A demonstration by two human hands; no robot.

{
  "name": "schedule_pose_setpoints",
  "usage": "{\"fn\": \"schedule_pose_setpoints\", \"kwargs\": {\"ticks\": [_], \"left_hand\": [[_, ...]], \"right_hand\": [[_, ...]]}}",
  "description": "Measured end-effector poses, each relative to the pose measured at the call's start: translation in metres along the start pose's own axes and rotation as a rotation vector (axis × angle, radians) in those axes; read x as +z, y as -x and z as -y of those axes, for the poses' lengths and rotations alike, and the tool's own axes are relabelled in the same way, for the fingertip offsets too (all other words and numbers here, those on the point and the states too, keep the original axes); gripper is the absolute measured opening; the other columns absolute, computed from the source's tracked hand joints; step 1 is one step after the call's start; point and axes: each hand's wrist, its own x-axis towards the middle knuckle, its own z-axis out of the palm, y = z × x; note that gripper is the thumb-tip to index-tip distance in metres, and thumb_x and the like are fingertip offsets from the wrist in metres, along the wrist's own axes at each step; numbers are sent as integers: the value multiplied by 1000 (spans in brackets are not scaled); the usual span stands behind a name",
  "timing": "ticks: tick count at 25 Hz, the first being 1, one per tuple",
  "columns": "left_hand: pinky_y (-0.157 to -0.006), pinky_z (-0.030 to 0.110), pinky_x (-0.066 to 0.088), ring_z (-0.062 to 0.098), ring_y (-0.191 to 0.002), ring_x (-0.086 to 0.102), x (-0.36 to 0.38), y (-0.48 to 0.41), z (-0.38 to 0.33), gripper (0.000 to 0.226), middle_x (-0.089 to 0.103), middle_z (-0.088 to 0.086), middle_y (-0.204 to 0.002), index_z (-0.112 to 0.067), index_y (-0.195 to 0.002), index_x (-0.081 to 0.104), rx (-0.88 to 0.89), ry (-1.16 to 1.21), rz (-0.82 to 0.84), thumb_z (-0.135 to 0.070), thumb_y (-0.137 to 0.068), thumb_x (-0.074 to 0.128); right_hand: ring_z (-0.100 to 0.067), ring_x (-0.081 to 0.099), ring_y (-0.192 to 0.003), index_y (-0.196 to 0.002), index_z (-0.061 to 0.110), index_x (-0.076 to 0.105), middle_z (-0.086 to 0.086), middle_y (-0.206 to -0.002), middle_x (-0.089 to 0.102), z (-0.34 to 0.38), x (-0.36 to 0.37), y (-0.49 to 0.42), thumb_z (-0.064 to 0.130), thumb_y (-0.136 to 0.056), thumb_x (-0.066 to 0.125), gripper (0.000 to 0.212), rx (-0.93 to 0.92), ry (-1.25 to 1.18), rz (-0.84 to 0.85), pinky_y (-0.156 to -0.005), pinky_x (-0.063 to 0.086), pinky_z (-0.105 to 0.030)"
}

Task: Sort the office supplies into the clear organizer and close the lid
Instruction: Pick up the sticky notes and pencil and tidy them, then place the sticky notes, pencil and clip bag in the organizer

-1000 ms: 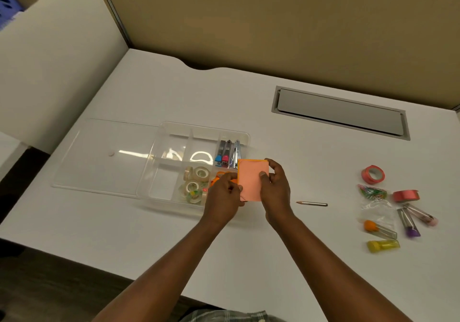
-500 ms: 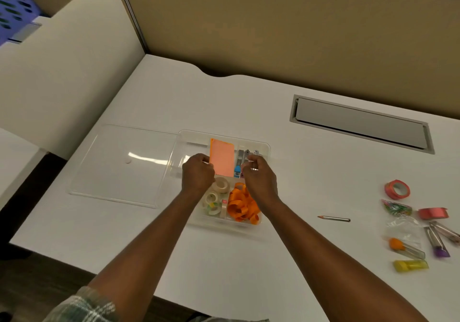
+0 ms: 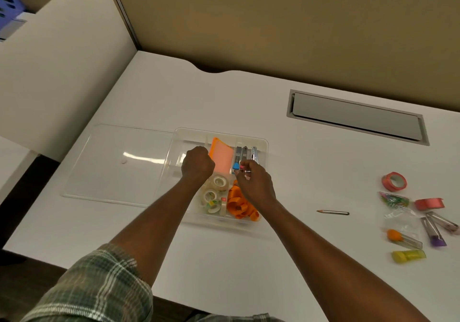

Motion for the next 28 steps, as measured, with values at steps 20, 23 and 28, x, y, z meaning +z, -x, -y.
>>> {"fn": "schedule_pose_setpoints", "kwargs": {"ticks": [20, 23, 28], "left_hand": [[-73, 33, 53, 15, -82, 64, 80, 105, -124, 22, 71, 1, -87, -13, -88, 71, 504, 142, 15, -34, -89, 64], [-72, 32, 49, 17, -85, 62, 120, 125, -147, 20, 68, 2, -91, -14, -93, 70, 576, 61, 84, -33, -90, 63], [-77, 31, 48, 18, -95, 61, 188, 155, -177, 21, 64, 0, -102, -20, -105, 66, 629, -80, 214, -33, -89, 62]], "right_hand": [[-11, 66, -91, -121, 20, 63, 2, -114, 67, -90, -112, 51, 27, -95, 63, 27, 27, -82, -214, -77, 48, -22], [-10, 66, -88, -115, 19, 64, 3, -112, 68, -123, -144, 66, 25, -94, 63, 22, 89, -81, -249, -76, 48, -21], [-18, 68, -92, -108, 16, 66, -1, -106, 68, -178, -197, 92, 19, -93, 63, 16, 168, 11, -289, -82, 54, -31]]}}
